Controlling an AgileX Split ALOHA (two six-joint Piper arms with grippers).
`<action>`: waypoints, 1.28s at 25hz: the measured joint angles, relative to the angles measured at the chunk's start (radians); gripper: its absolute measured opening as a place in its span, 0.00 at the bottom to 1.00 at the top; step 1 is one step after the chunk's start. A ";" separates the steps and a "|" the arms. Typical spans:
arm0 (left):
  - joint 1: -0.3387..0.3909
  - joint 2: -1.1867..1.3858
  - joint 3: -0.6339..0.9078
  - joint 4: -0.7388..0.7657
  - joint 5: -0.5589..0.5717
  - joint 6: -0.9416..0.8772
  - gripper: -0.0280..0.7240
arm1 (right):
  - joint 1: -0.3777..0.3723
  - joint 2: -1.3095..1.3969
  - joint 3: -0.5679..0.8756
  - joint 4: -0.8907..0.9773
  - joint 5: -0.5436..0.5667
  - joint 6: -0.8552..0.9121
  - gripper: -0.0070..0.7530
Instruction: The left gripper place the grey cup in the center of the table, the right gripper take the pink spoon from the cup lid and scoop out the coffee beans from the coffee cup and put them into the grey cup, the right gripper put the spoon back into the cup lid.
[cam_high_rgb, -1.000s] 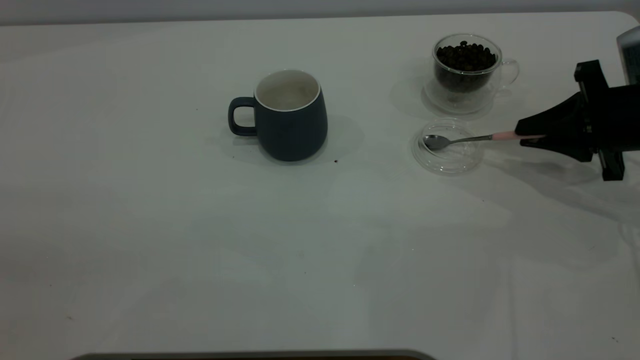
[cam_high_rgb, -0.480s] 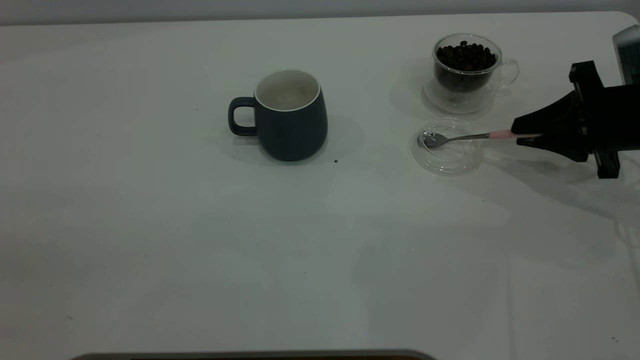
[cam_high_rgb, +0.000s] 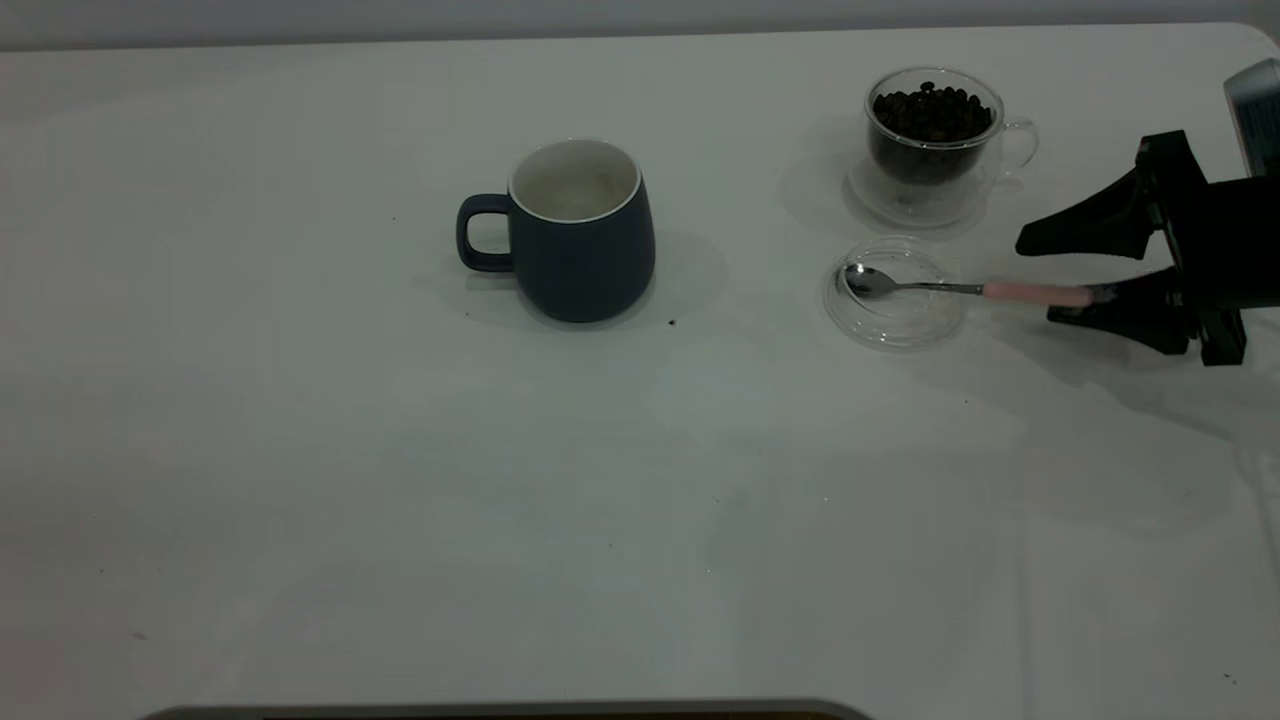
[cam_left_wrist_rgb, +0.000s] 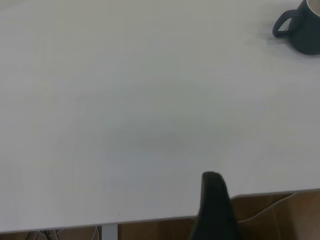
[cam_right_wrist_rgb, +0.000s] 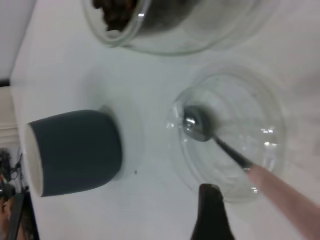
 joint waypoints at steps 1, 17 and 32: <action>0.000 0.000 0.000 0.000 0.000 0.000 0.82 | 0.000 0.000 0.000 -0.001 -0.015 0.005 0.78; 0.000 0.000 0.000 0.000 0.000 -0.001 0.82 | -0.126 -0.405 0.000 -0.520 -0.208 0.419 0.78; 0.000 0.000 0.000 0.000 0.000 -0.001 0.82 | 0.160 -1.260 0.046 -1.540 0.079 1.322 0.78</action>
